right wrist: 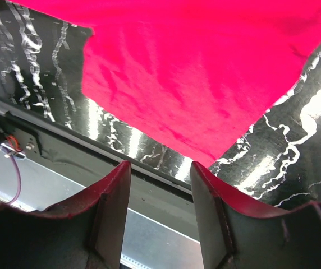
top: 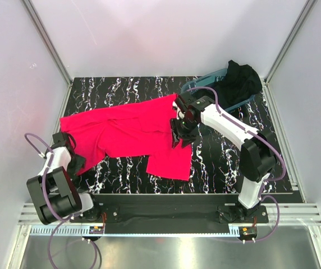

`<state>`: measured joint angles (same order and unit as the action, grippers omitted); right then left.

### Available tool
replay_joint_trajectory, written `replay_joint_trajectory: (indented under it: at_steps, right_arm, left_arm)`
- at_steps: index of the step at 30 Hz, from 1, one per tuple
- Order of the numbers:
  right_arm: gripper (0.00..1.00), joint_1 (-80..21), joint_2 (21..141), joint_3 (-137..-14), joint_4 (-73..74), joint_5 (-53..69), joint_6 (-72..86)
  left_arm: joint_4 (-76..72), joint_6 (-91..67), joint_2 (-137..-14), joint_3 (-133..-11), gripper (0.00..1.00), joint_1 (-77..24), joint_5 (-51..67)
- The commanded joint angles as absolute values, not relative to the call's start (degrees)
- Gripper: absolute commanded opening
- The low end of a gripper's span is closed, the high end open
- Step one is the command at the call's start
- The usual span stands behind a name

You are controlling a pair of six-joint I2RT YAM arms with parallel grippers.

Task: Fold and stack the t-shirts
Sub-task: Fold the tshirt

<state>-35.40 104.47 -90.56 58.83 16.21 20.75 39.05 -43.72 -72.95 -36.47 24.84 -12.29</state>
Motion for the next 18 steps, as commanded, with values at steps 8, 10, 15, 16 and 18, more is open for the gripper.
replay_joint_trajectory:
  at_steps: [8,10,15,16,18]
  right_arm:
    - [0.54,-31.82,99.06,-83.06,58.10,14.94,24.43]
    - [0.55,-30.94,98.18,-80.34,58.19,14.50,26.88]
    - [0.63,-26.90,95.71,-71.65,54.94,14.94,31.20]
    - [0.63,-26.81,96.15,-70.76,54.24,15.20,31.46]
    - [0.63,-26.89,97.38,-69.27,51.78,17.74,31.99]
  left_arm:
    - [36.04,-45.71,-76.29,-36.65,0.34,25.31,-18.45]
    - [36.12,-44.31,-76.81,-37.87,0.25,25.40,-19.33]
    - [38.58,-42.45,-74.71,-39.81,0.00,25.31,-20.65]
    - [39.11,-42.45,-73.92,-39.55,0.00,25.40,-20.39]
    - [39.81,-42.98,-71.46,-39.11,0.00,25.31,-20.30]
